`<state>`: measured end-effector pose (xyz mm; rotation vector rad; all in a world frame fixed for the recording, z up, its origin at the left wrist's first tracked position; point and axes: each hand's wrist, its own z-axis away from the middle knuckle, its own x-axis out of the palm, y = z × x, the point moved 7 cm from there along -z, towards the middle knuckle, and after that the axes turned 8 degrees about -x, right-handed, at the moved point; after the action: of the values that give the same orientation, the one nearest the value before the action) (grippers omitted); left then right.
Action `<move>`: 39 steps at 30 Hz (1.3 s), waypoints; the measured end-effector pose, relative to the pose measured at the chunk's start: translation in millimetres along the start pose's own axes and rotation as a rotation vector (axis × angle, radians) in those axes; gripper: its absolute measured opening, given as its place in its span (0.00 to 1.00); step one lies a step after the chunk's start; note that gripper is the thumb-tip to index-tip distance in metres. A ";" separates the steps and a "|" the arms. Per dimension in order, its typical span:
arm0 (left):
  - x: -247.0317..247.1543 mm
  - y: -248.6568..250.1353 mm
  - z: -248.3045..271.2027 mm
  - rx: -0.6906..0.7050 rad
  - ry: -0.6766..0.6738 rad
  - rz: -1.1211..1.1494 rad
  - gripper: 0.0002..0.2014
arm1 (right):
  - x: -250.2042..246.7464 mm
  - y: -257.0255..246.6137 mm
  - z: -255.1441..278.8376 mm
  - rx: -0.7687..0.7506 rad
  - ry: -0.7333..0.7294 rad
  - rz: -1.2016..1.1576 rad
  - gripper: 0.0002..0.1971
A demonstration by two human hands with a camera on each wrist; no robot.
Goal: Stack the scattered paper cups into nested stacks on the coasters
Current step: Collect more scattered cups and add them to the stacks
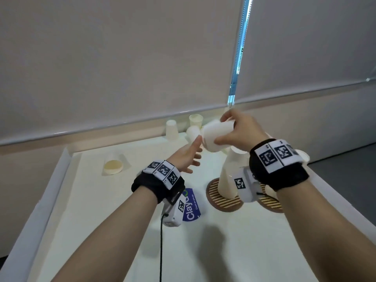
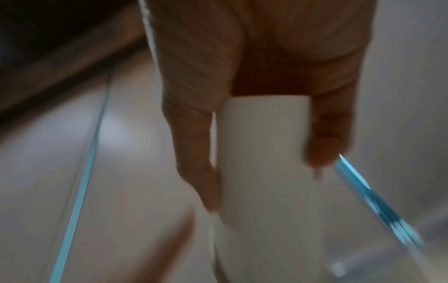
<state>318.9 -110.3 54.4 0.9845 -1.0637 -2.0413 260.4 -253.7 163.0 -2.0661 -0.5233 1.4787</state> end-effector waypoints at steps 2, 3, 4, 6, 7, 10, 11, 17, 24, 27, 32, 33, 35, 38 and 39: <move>-14.0 -4.3 -6.7 0.006 0.113 -0.155 0.26 | -22.9 -0.5 -3.5 0.043 -0.045 0.126 0.27; -24.4 -9.6 -11.1 -0.004 0.184 -0.237 0.22 | -30.8 1.1 -5.7 0.067 -0.072 0.185 0.26; -35.8 -16.2 -14.5 -0.025 0.257 -0.321 0.20 | -34.9 4.1 -8.5 0.087 -0.101 0.237 0.26; -58.2 -31.2 -18.0 -0.079 0.378 -0.449 0.16 | -30.6 12.2 -15.0 0.122 -0.179 0.327 0.26; -68.9 -38.9 -18.9 -0.108 0.424 -0.489 0.14 | -22.4 18.0 -18.0 0.144 -0.229 0.373 0.26; -100.8 -64.1 -22.9 -0.200 0.516 -0.542 0.11 | 15.1 39.8 -24.7 0.175 -0.376 0.502 0.26; -112.6 -73.8 -24.8 -0.226 0.540 -0.561 0.10 | 29.5 47.8 -26.1 0.187 -0.416 0.522 0.26; -177.4 -126.6 -36.2 -0.413 0.649 -0.742 0.12 | 77.5 66.9 -36.4 0.223 -0.411 0.682 0.31; -240.8 -176.8 -45.6 -0.566 0.818 -0.934 0.17 | 116.4 1.8 -64.5 -0.165 -0.133 0.379 0.19; -264.2 -199.3 -53.1 -0.640 0.779 -0.912 0.18 | 153.2 5.9 -69.6 -0.165 -0.260 0.373 0.17; -288.3 -220.4 -73.6 -0.573 0.751 -0.798 0.28 | 204.1 25.3 -75.3 -0.125 -0.388 0.353 0.17; -291.9 -221.6 -76.1 -0.553 0.768 -0.769 0.29 | 211.0 28.4 -76.1 -0.123 -0.402 0.344 0.16; -299.8 -226.1 -80.7 -0.546 0.792 -0.754 0.30 | 221.6 33.0 -77.9 -0.124 -0.413 0.331 0.16; -311.8 -230.4 -83.6 -0.540 0.852 -0.767 0.29 | 233.7 37.7 -82.2 -0.121 -0.421 0.308 0.15; -315.8 -233.4 -84.5 -0.539 0.871 -0.781 0.28 | 237.0 38.6 -83.4 -0.124 -0.422 0.303 0.15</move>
<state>511.7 216.8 -76.7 1.8772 0.3720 -1.8824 415.7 -159.6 -14.9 -1.9935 -0.4831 2.1334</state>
